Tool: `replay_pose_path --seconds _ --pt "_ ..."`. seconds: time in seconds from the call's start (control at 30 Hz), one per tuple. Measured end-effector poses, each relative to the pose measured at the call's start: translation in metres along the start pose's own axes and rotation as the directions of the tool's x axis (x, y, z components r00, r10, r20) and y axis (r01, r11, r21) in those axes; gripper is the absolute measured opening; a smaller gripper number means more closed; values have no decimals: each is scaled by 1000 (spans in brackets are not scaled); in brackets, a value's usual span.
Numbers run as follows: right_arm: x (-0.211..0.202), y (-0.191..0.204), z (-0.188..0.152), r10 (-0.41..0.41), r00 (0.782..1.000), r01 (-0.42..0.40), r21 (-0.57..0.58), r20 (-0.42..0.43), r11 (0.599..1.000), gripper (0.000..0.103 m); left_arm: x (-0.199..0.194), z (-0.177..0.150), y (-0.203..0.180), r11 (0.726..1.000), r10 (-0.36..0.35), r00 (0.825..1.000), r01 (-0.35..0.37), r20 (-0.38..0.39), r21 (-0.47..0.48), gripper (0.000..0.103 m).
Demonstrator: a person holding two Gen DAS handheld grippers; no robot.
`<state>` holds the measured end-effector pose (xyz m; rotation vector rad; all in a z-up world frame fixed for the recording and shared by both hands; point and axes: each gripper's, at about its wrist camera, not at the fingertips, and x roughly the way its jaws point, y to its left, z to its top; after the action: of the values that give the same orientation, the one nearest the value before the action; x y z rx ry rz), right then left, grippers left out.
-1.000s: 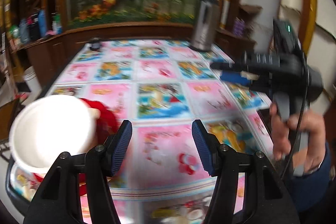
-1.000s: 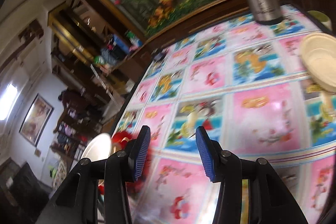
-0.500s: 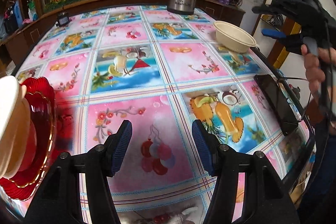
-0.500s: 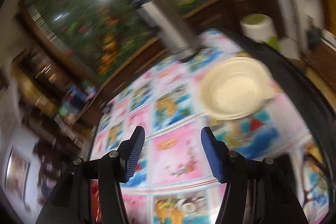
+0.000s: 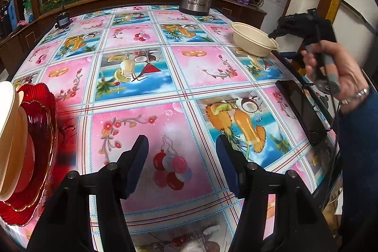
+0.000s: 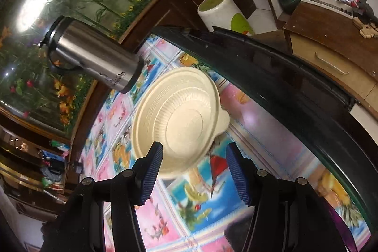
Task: Organize plates and bowls
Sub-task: 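Move the right tool to the loose beige bowl and grasp its rim, then lift the beige bowl with the right tool and carry it over the stack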
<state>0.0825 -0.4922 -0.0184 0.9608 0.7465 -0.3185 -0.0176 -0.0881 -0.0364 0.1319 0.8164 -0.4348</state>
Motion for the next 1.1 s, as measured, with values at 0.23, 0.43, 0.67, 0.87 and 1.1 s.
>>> replay_pose_path --seconds 0.23,0.43,0.67,0.87,1.1 --pt "31 -5 -3 -15 997 15 -5 -76 1000 12 -5 0 8 1000 -4 1000 5 10 -11 58" --pt "29 22 -33 69 980 -96 -146 -185 985 10 -10 4 15 1000 6 1000 -5 24 -28 58" --pt "20 63 -127 115 879 -295 -337 -463 894 10 -18 9 32 997 23 999 -20 46 -79 66" --pt "4 87 -177 78 863 -356 -490 -499 796 17 -13 14 52 988 34 999 -27 41 -153 69" --pt "-12 88 -182 92 888 -355 -544 -451 760 31 1 18 52 987 34 999 -30 24 -156 66"
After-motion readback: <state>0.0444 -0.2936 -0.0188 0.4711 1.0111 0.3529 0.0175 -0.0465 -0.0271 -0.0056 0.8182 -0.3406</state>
